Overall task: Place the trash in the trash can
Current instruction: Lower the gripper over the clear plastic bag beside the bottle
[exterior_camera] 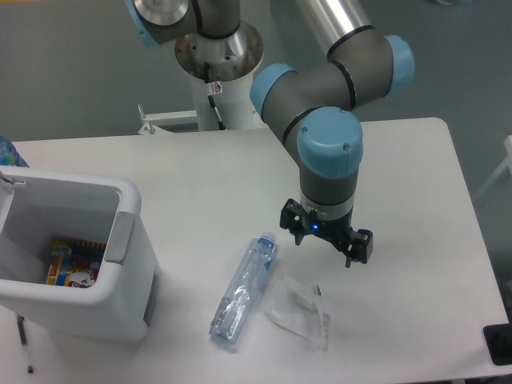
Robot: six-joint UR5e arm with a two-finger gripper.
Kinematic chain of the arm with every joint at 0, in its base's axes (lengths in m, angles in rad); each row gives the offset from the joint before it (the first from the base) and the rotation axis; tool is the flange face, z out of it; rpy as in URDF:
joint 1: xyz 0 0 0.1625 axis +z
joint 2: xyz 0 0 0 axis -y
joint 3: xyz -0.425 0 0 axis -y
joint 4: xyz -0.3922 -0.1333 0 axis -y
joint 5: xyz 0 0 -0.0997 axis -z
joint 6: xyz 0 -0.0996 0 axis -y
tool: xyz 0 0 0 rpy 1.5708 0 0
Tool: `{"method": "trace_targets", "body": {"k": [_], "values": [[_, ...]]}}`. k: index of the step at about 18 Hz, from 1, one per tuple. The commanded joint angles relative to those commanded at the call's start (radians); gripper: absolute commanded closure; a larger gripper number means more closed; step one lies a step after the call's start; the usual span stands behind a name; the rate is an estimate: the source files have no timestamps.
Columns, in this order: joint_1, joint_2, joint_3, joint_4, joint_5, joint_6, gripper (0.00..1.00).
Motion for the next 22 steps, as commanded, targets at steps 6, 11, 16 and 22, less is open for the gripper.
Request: {"method": "trace_targets", "body": {"k": [6, 11, 16, 22], "values": [[0.0, 0.0, 0.002, 0.005, -0.018, -0.031, 0.0], [-0.005, -0.011, -0.041, 0.116, -0.094, -0.092, 0.0], [-0.006, -0.017, -0.132, 0.276, -0.087, -0.092, 0.0], [-0.024, -0.034, -0.14, 0.284, -0.084, -0.119, 0.0]]}}
